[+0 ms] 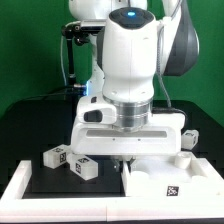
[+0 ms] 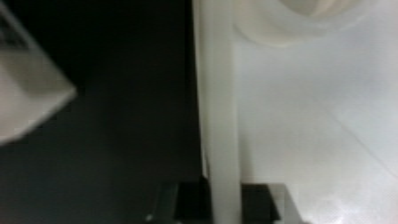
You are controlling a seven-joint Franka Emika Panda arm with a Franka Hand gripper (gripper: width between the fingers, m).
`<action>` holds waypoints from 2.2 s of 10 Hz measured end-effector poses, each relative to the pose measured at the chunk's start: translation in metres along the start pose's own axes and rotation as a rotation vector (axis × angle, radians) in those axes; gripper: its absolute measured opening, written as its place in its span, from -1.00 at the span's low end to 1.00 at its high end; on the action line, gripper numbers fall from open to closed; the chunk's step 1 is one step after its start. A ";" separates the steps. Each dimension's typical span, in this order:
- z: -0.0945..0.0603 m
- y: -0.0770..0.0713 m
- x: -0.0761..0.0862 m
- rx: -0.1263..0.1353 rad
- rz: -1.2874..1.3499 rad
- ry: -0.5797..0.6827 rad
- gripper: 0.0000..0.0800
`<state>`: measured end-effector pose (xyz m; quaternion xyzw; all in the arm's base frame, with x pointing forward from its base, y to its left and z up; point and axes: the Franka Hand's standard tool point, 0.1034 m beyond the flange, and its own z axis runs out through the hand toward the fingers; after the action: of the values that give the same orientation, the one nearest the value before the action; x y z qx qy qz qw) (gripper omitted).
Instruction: Assemble one leg
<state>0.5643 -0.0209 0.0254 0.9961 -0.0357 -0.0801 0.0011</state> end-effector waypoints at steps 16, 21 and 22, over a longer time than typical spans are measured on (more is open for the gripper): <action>-0.001 0.003 0.015 0.022 0.018 -0.072 0.14; -0.045 -0.040 -0.024 0.044 0.056 -0.133 0.61; -0.044 -0.040 -0.025 0.044 0.045 -0.135 0.62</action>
Offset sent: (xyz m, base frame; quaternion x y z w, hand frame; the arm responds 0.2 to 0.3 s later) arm 0.0000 0.0000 0.0000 0.0000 0.0000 0.0000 1.0000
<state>0.5495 0.0203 0.0723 0.9872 -0.0599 -0.1462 -0.0214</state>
